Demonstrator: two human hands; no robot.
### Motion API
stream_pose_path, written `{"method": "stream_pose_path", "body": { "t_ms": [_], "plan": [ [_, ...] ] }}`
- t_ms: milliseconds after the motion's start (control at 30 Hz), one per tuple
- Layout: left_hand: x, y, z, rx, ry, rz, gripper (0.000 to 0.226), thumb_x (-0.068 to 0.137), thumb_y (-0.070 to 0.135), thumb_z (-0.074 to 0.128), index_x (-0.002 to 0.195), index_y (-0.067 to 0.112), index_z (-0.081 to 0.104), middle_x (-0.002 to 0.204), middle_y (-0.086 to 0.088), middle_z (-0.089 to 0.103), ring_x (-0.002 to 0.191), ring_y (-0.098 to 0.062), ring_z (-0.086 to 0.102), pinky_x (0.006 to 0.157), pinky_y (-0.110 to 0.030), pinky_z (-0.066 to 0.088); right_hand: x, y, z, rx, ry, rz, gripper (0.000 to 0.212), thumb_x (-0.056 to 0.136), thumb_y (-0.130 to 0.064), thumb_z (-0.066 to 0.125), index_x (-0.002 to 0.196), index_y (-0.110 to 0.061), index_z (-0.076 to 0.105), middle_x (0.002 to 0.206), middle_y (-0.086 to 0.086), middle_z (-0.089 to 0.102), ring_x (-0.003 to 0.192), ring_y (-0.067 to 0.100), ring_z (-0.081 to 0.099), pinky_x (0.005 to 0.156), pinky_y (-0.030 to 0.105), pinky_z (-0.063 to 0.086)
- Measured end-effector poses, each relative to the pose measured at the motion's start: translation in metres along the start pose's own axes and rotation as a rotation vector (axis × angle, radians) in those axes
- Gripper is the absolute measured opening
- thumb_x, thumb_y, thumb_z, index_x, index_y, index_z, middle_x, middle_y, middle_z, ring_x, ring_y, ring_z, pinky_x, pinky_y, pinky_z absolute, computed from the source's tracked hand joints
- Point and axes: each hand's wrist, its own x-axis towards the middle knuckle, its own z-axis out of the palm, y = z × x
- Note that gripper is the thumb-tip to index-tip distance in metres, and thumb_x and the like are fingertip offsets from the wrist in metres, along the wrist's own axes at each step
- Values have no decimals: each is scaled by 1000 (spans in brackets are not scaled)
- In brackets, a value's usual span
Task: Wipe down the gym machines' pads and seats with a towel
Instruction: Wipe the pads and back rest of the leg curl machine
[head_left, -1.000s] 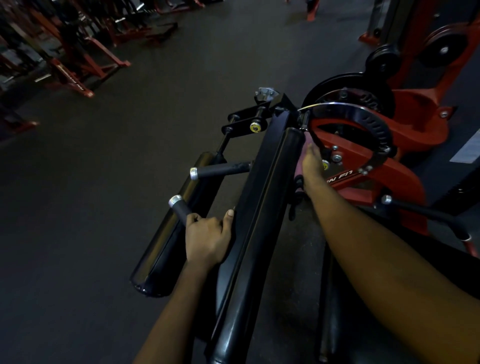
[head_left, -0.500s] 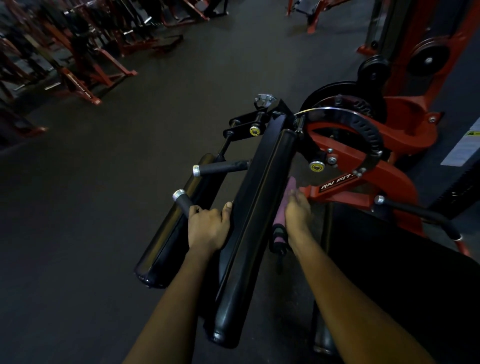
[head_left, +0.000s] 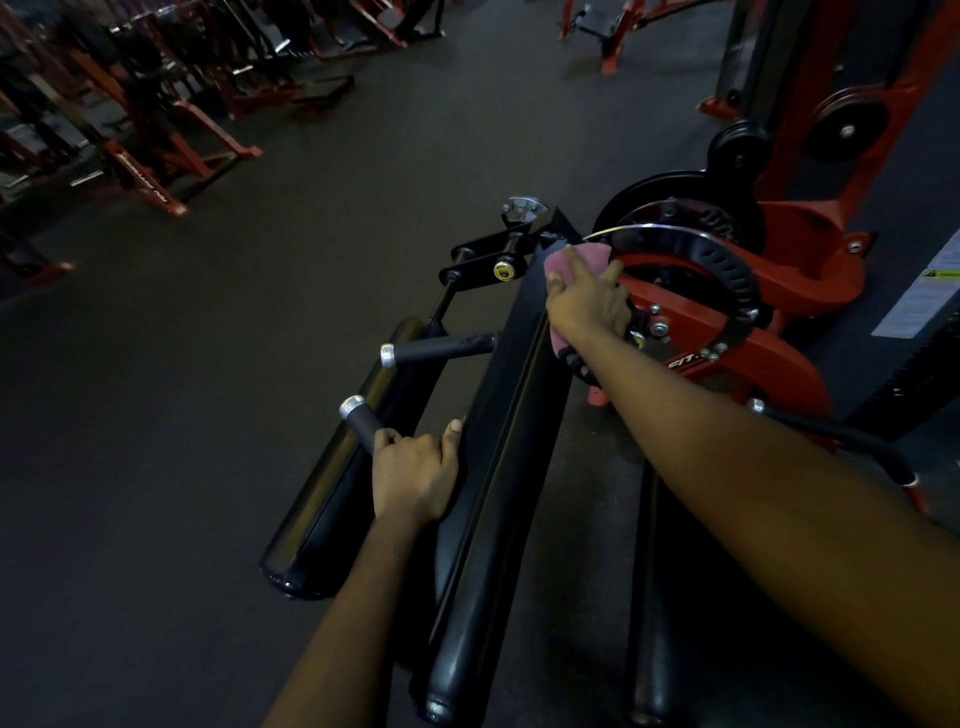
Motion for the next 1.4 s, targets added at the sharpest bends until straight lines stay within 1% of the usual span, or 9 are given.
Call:
{"method": "stream_pose_path", "body": {
  "t_ms": [133, 300, 533, 733, 800, 900, 1133, 1300, 1400],
  "plan": [
    [2, -1, 2, 43, -15, 9, 82, 104, 50, 4, 71, 14, 69, 69, -5, 70, 75, -24, 62, 102, -36, 30, 2, 23, 10, 381, -14, 155, 55, 104, -59, 33, 157, -47, 26, 158, 11, 35, 132, 41, 48, 100, 46, 40],
    [1, 0, 1, 27, -14, -7, 77, 106, 49, 10, 72, 15, 70, 69, -4, 71, 77, -24, 61, 101, -36, 29, -56, 57, 40, 834, -45, 342, 50, 108, -51, 36, 153, -31, 44, 149, 7, 52, 138, 31, 49, 108, 34, 36],
    [1, 2, -3, -41, -41, -25, 82, 104, 50, 3, 80, 11, 71, 73, -6, 71, 80, -23, 63, 105, -37, 28, -153, 81, 66, 878, -211, 416, 50, 105, -58, 33, 147, -36, 49, 146, 3, 55, 135, 30, 51, 116, 50, 37],
    [-25, 8, -11, -610, -18, -34, 45, 110, 41, 18, 86, 27, 54, 87, 8, 62, 98, -13, 55, 119, -45, 21, -220, 95, 54, 884, -289, 322, 42, 107, -46, 42, 139, -25, 58, 137, 3, 62, 129, 28, 56, 108, 37, 42],
    [-44, 8, -17, -787, 7, -59, 45, 109, 46, 23, 81, 25, 51, 86, 5, 59, 91, -19, 56, 107, -52, 37, -239, 103, 42, 870, -362, 284, 45, 107, -46, 42, 145, -24, 53, 144, 3, 56, 133, 27, 52, 114, 43, 40],
    [-74, 11, -33, -896, 115, -127, 53, 105, 58, 25, 89, 20, 58, 95, -3, 63, 89, -20, 60, 81, -42, 49, -265, 114, 20, 877, -394, 198, 46, 107, -44, 45, 148, -25, 50, 147, -1, 54, 133, 20, 51, 115, 40, 39],
    [-171, 26, -55, -832, 354, -152, 58, 105, 56, 20, 97, 19, 63, 100, 0, 60, 97, -19, 54, 81, -39, 45, -334, 145, -29, 752, -336, 19, 41, 107, -33, 49, 145, -17, 55, 141, -7, 58, 130, 10, 51, 101, 15, 35],
    [-246, 50, -55, -895, 418, -236, 46, 109, 47, 28, 92, 21, 62, 90, 6, 58, 87, -15, 57, 71, -35, 44, -363, 184, -51, 601, -345, 8, 47, 101, -48, 54, 145, -34, 54, 146, -9, 57, 135, 16, 52, 118, 35, 36],
    [-280, 72, -47, -933, 404, -316, 43, 108, 49, 30, 91, 27, 63, 83, 9, 61, 80, -12, 60, 64, -33, 43, -372, 204, -65, 530, -366, -4, 49, 98, -55, 53, 145, -40, 53, 147, -8, 56, 136, 19, 52, 118, 42, 38]
  ]
}}
